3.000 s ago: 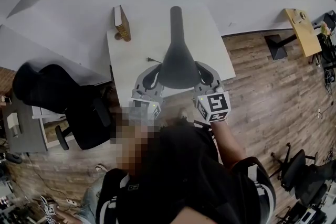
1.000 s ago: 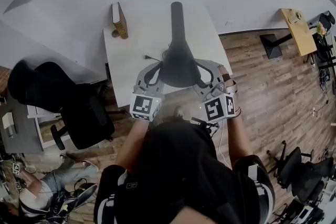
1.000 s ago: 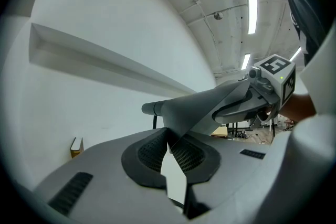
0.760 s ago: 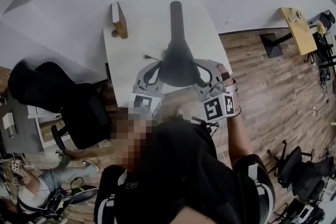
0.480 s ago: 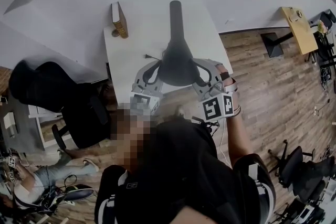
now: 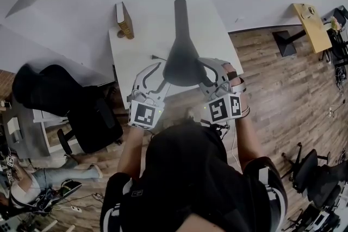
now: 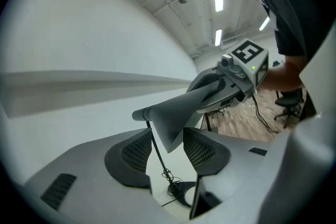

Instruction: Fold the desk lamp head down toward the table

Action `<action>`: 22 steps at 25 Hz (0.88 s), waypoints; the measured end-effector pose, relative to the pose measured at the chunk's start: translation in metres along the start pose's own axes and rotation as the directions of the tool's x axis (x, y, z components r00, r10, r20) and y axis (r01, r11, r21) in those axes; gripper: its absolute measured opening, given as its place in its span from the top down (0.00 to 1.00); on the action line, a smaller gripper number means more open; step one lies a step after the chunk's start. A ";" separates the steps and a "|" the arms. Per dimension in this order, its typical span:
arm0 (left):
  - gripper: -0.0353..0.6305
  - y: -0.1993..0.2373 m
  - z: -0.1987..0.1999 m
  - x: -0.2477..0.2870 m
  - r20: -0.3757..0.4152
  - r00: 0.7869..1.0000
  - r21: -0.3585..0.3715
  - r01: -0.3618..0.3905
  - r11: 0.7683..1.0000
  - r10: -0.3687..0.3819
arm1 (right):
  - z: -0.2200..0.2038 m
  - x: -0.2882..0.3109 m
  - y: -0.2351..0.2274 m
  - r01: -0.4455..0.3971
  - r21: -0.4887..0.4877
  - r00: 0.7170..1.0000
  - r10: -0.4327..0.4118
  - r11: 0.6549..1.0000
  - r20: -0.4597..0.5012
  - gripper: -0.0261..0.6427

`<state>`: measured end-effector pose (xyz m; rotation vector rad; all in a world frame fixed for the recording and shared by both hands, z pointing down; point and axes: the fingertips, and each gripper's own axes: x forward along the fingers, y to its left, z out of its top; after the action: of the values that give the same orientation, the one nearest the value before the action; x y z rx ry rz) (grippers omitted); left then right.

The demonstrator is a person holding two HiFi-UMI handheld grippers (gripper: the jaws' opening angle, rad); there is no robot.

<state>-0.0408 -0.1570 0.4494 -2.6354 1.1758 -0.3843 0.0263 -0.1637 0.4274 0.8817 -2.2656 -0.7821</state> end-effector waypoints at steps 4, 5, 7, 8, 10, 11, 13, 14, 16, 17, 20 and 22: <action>0.66 -0.007 0.009 -0.003 -0.057 0.998 0.173 0.025 0.985 -0.015 | 0.000 0.000 0.001 0.006 -0.011 1.000 -0.006 1.000 -0.008 0.75; 0.66 -0.008 0.015 -0.003 -0.062 0.998 0.209 0.029 0.977 -0.017 | 0.000 0.000 0.001 0.007 -0.015 1.000 -0.007 1.000 -0.010 0.75; 0.66 -0.009 0.024 -0.002 -0.074 0.997 0.282 0.042 0.958 -0.022 | 0.000 0.000 0.001 0.008 -0.025 1.000 -0.009 1.000 -0.014 0.75; 0.66 -0.010 0.028 -0.002 -0.084 0.996 0.317 0.055 0.947 -0.029 | 0.000 -0.001 0.001 0.009 -0.029 1.000 -0.009 1.000 -0.017 0.75; 0.65 -0.014 0.031 0.001 -0.111 0.992 0.380 0.094 0.920 -0.055 | 0.000 0.000 0.001 0.009 -0.035 1.000 -0.010 0.999 -0.021 0.75; 0.65 -0.016 0.031 0.002 -0.124 0.990 0.407 0.114 0.906 -0.069 | 0.000 0.000 0.001 0.009 -0.036 1.000 -0.010 0.999 -0.022 0.75; 0.66 -0.019 0.030 0.005 -0.148 0.985 0.452 0.148 0.880 -0.090 | 0.000 0.001 0.001 0.009 -0.038 1.000 -0.010 0.999 -0.024 0.75; 0.66 -0.020 0.029 0.006 -0.160 0.982 0.470 0.163 0.867 -0.097 | 0.000 0.001 0.001 0.009 -0.039 1.000 -0.010 0.999 -0.025 0.75; 0.66 -0.022 0.027 0.007 -0.181 0.978 0.498 0.183 0.848 -0.105 | 0.000 0.001 0.002 0.011 -0.046 1.000 -0.012 0.999 -0.028 0.75; 0.67 -0.023 0.026 0.008 -0.187 0.977 0.507 0.188 0.841 -0.106 | 0.001 0.001 0.002 0.011 -0.051 0.999 -0.013 0.999 -0.030 0.75; 0.67 -0.025 0.025 0.008 -0.196 0.976 0.521 0.187 0.833 -0.097 | -0.001 0.000 0.004 0.013 -0.074 0.999 -0.016 0.997 -0.041 0.75; 0.70 -0.025 0.023 0.009 -0.195 0.977 0.524 0.177 0.833 -0.085 | -0.003 0.001 0.006 0.015 -0.087 0.999 -0.020 0.996 -0.049 0.75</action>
<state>-0.0103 -0.1450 0.4364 -2.2139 0.7713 -0.8395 0.0251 -0.1616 0.4335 0.8723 -2.1668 -0.8505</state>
